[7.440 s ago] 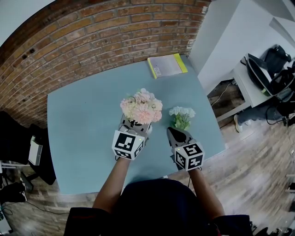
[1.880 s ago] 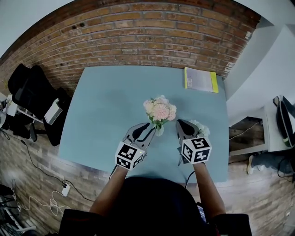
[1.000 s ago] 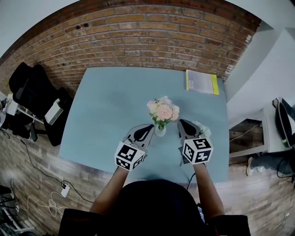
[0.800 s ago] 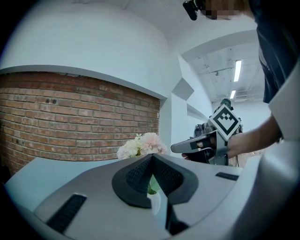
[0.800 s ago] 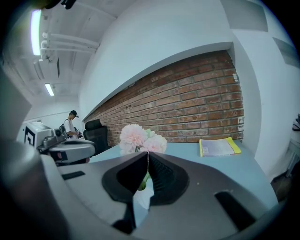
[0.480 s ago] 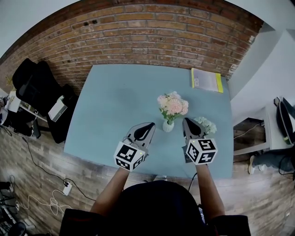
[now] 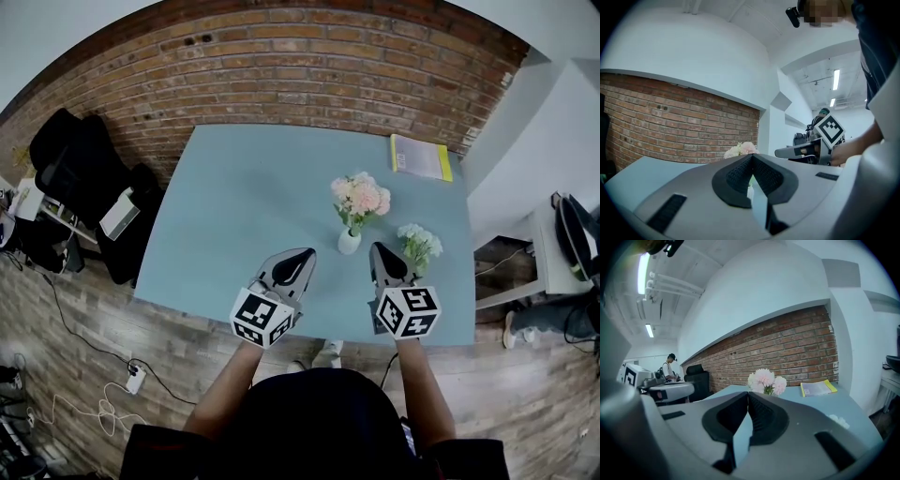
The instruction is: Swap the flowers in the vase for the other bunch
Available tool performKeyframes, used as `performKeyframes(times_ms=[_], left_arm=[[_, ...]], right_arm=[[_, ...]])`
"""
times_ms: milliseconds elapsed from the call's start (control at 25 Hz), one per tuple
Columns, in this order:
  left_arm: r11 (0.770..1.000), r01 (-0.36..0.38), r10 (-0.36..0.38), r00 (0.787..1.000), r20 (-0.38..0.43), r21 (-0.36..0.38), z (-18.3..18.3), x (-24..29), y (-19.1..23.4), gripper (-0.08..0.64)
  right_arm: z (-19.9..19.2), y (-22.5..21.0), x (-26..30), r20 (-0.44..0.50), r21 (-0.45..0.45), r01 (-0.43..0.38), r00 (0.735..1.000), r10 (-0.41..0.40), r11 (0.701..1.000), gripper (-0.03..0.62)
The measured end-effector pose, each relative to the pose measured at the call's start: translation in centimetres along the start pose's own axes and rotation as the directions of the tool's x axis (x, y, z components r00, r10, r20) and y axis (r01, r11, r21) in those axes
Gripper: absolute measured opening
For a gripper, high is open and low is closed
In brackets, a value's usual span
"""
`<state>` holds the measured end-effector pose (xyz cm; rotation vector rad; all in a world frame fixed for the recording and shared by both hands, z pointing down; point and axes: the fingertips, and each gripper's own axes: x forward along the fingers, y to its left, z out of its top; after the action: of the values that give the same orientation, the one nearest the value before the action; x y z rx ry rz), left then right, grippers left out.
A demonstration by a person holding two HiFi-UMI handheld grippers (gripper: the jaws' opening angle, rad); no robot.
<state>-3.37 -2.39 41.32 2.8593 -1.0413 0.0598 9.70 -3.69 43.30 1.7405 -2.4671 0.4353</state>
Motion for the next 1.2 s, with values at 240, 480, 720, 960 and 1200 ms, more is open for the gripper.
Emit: performKeyframes(times_ms=[240, 480, 720, 960, 1200], left_arm=[[1.000, 0.004, -0.003, 1.000, 0.018, -0.024, -0.1, -3.3, -0.6, 0.009], [1.000, 0.022, -0.022, 0.999, 0.034, -0.018, 0.0, -6.0, -2.0, 0.009], [0.999, 0.037, -0.038, 0.997, 0.064, 0.014, 1.0, -8.0, -3.4, 0.009], [0.999, 0.040, -0.043, 0.994, 0.097, 0.029, 2.0, -9.9, -4.4, 0.009], [0.999, 0.042, -0.043, 0.993, 0.113, 0.017, 2.1, -11.0, -5.1, 0.009]], right_arm=[[-1.0, 2.9, -2.1, 0.000, -0.011, 0.002, 1.000, -0.002, 1.000, 0.014], [-1.5, 5.3, -4.2, 0.011, -0.025, 0.017, 1.000, -0.016, 1.000, 0.015], [-1.2, 6.9, -6.2, 0.031, -0.043, 0.035, 0.999, -0.033, 0.998, 0.015], [-0.8, 8.8, -8.3, 0.052, -0.058, 0.036, 0.998, -0.033, 0.998, 0.015], [-1.4, 9.6, -9.7, 0.057, -0.061, 0.041, 0.998, -0.037, 0.997, 0.015]])
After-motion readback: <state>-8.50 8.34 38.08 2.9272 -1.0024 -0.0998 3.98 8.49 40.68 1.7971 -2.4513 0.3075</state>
